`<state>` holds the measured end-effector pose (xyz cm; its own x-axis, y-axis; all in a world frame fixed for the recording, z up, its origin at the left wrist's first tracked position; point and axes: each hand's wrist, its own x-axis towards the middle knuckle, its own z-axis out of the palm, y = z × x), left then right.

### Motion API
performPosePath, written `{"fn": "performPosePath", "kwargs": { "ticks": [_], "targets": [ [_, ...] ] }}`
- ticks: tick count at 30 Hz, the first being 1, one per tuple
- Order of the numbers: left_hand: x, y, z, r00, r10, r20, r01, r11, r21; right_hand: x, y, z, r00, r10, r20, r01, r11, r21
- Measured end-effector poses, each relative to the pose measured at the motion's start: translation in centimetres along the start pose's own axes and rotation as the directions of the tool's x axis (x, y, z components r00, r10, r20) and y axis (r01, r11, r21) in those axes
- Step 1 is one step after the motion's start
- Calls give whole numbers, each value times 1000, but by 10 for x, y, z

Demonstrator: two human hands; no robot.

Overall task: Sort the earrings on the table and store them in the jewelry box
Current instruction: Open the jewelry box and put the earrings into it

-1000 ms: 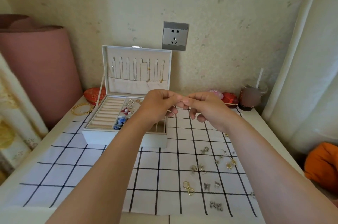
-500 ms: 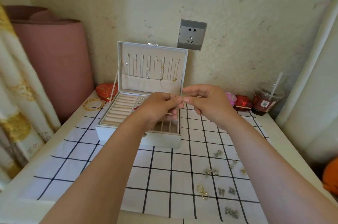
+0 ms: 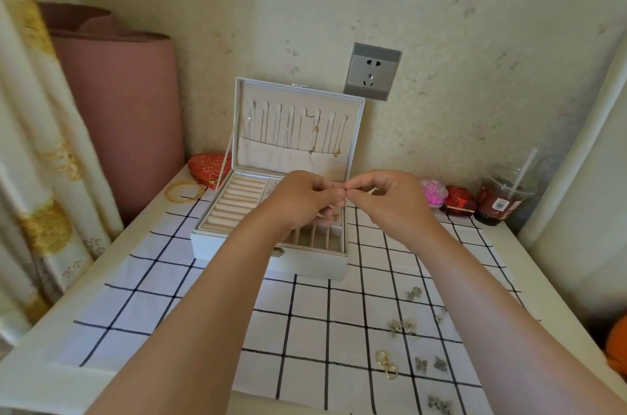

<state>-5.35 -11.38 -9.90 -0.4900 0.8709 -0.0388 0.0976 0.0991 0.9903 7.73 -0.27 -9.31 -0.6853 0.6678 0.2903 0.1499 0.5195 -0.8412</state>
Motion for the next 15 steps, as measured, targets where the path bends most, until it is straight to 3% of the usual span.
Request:
{"fn": "performPosePath", "kwargs": {
  "ticks": [3,6,15],
  "targets": [
    [1,-2,1,999,29,-27,-23,976,218,1,2,6,999,28,-42,-28,1000,-10],
    [3,-4,-2,996,65,-61,-42,948,315,6,4,9,993,76,-88,-71,995,65],
    [5,-2,-16,976,111,-185,-57,959,277,18,17,11,991,137,9,-137,990,-26]
  ]
}}
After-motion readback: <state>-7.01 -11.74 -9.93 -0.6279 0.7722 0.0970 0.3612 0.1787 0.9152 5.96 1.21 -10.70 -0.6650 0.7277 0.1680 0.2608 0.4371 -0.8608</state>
